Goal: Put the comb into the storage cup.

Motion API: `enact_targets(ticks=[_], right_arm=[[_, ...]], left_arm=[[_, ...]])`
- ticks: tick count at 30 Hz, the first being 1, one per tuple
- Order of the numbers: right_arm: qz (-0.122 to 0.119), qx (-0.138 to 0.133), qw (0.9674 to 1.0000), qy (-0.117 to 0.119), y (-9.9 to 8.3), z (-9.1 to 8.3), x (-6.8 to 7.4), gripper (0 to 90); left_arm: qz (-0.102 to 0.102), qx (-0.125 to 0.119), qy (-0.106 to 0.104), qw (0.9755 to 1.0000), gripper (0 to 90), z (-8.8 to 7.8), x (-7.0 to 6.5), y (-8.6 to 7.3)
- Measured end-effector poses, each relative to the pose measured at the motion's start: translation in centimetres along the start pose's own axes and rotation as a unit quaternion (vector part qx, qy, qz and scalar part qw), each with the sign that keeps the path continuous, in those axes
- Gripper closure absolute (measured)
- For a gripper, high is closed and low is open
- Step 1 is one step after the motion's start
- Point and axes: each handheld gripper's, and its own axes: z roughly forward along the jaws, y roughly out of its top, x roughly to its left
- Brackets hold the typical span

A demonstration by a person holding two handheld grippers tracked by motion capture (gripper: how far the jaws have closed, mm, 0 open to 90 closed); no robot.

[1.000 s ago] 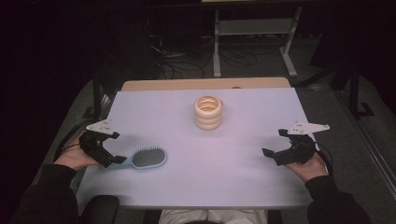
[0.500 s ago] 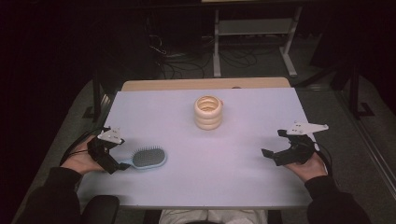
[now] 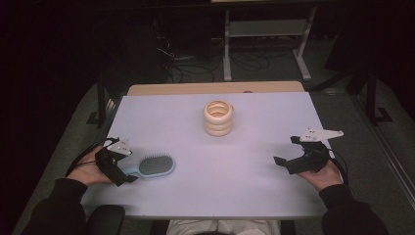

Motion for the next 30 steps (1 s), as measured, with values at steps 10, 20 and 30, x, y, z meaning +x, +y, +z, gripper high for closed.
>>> enact_targets(ticks=[10, 20, 30], right_arm=[[-0.001, 0.007, 1.0, 0.002, 0.0, 0.3, 0.0, 0.0], [0.003, 0.003, 0.9999, 0.009, 0.0, 0.2, 0.0, 0.0], [0.012, -0.002, 0.9998, 0.017, 0.0, 0.2, -0.2, 0.0]], left_arm=[[0.003, 0.021, -0.006, 0.9997, 5.9, 0.9, 0.0, -0.8], [0.017, 0.036, -0.023, 0.999, 30.4, 1.2, 0.2, -0.3], [0.021, 0.041, -0.032, 0.9984, 55.0, 1.1, 0.5, -0.3]])
